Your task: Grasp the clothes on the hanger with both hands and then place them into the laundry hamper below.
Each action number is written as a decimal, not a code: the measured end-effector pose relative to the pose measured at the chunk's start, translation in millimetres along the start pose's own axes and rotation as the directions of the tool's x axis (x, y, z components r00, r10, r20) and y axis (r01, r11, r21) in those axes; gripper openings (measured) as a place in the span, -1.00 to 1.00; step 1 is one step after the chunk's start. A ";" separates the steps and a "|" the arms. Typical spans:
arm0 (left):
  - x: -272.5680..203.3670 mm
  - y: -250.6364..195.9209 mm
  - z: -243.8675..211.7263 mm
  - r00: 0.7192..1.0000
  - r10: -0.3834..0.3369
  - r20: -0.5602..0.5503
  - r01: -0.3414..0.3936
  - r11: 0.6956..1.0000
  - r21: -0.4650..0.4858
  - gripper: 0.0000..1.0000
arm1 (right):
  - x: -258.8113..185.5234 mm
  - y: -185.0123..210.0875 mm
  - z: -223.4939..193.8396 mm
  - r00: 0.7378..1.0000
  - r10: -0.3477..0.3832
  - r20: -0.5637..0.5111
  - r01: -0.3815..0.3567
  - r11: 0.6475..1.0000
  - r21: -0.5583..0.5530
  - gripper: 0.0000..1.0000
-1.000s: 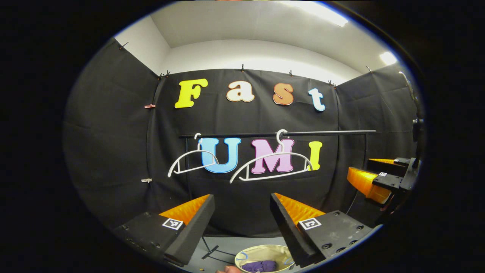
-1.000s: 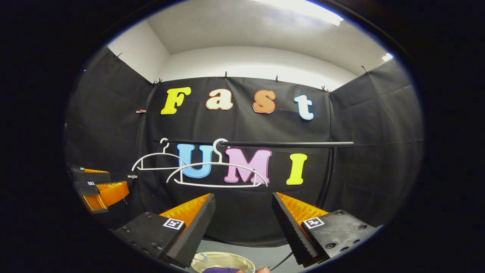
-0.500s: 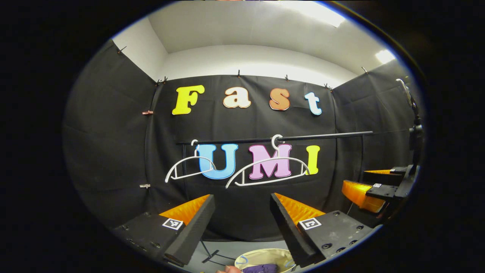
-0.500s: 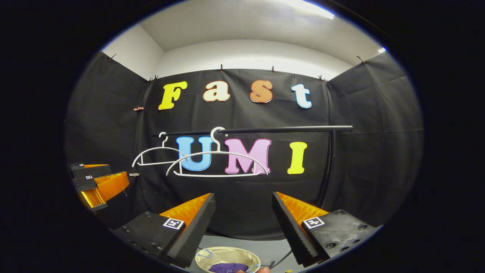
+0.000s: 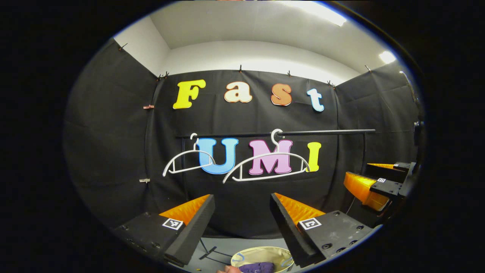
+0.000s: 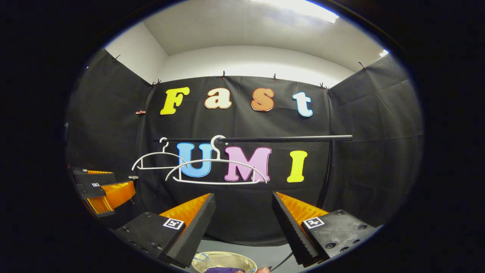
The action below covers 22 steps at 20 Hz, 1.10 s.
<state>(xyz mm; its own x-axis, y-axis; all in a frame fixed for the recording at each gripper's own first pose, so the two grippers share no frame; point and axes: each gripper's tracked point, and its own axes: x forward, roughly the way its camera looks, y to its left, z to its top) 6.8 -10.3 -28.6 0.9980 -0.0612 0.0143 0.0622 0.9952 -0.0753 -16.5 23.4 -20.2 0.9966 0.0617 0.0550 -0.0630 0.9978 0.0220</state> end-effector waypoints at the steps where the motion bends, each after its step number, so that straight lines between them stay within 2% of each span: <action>1: -0.7 -1.2 -0.4 1.000 0.000 -0.001 0.000 1.000 0.000 0.89 | 2.8 2.9 -0.4 1.000 0.008 0.000 -0.008 1.000 -0.012 0.95; 7: -8.7 -5.2 -0.3 1.000 0.000 -0.004 0.000 1.000 0.025 0.90 | 7.5 16.4 7.9 0.999 0.036 0.019 -0.036 0.999 -0.002 0.99; 9: -10.4 -4.5 0.1 1.000 0.002 -0.004 -0.002 1.000 0.025 0.84 | 7.5 17.2 7.9 0.999 0.038 0.024 -0.038 0.999 -0.002 0.95; 22: -14.9 -7.0 4.7 1.000 0.004 0.010 -0.004 0.999 0.035 0.89 | 6.9 20.3 7.9 0.999 0.041 0.019 -0.041 0.999 -0.013 0.95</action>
<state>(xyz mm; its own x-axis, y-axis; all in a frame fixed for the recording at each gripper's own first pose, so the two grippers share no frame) -8.5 -16.0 -23.6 0.9981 -0.0566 0.0243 0.0576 0.9975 -0.0407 -11.3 43.9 -11.5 0.9920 0.1022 0.0748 -0.1030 0.9947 0.0073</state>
